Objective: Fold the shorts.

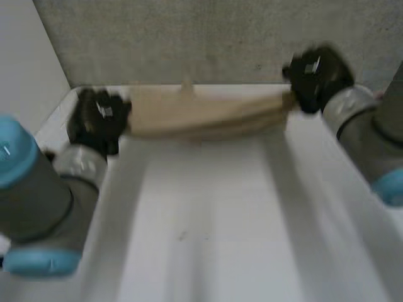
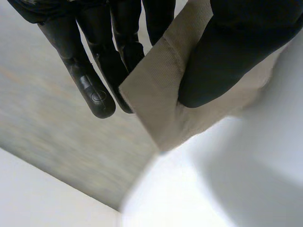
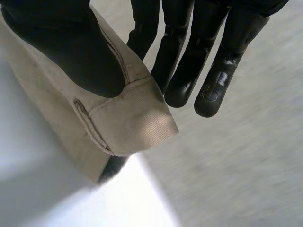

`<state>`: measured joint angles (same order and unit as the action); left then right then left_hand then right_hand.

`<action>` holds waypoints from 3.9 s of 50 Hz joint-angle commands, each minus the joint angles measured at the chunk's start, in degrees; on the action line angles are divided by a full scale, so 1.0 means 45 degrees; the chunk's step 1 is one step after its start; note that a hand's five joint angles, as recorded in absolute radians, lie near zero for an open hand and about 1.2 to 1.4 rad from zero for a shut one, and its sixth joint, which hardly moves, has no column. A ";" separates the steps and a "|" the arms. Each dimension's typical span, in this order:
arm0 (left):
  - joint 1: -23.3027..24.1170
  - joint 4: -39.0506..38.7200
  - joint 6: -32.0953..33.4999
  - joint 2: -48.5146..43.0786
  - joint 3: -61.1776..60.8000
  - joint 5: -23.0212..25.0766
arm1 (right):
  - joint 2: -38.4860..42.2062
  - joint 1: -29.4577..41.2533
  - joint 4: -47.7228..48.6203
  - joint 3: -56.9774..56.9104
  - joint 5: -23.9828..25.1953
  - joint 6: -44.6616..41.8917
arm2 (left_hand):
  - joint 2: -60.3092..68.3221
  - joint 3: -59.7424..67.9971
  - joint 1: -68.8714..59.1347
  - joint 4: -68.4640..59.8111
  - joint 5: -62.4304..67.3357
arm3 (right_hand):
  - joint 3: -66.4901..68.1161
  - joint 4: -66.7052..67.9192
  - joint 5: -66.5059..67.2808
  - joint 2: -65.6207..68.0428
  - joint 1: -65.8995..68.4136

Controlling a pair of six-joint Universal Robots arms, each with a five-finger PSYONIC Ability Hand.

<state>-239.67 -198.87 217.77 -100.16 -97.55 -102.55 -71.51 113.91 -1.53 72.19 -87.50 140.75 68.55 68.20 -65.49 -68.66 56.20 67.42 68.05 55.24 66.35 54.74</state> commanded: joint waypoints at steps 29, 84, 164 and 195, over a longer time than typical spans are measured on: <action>0.2165 0.5852 -0.1265 0.0792 -0.2540 -0.0395 | -0.1257 -0.0156 -0.4874 0.5246 -0.0007 -0.2352 | 0.2545 0.2622 -0.3225 -0.2521 0.3066 | 0.2796 0.2655 0.3279 0.3032 0.5613; 0.0801 -0.2619 0.5631 -0.9733 0.8767 -0.0181 | 0.5342 -0.0118 0.0412 -0.2585 0.0070 -0.2879 | 0.2545 0.2622 -0.3225 -0.2521 0.3066 | 0.2796 0.2655 0.3279 0.3032 0.5613; -0.1680 0.1147 -0.5306 -0.3212 0.1053 0.2632 | 0.1516 -0.2714 0.3113 0.6263 0.2062 0.3761 | -1.2626 -1.2549 1.1947 1.2651 -1.2105 | 0.2796 0.2655 0.3279 0.3032 0.5613; -0.1505 0.1753 -0.5267 -0.1103 -0.0744 0.2612 | 0.0480 -0.0396 -0.0285 0.1500 0.2296 -0.0184 | -1.2776 -1.2699 1.2096 1.2800 -1.2255 | 0.2796 0.2655 0.3279 0.3032 0.5613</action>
<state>-246.41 -191.40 194.10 -106.60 -99.76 -90.72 -70.53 98.96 -1.08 86.00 -78.15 140.40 11.45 12.25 -12.16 -11.66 2.54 67.74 68.05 55.59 66.93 55.00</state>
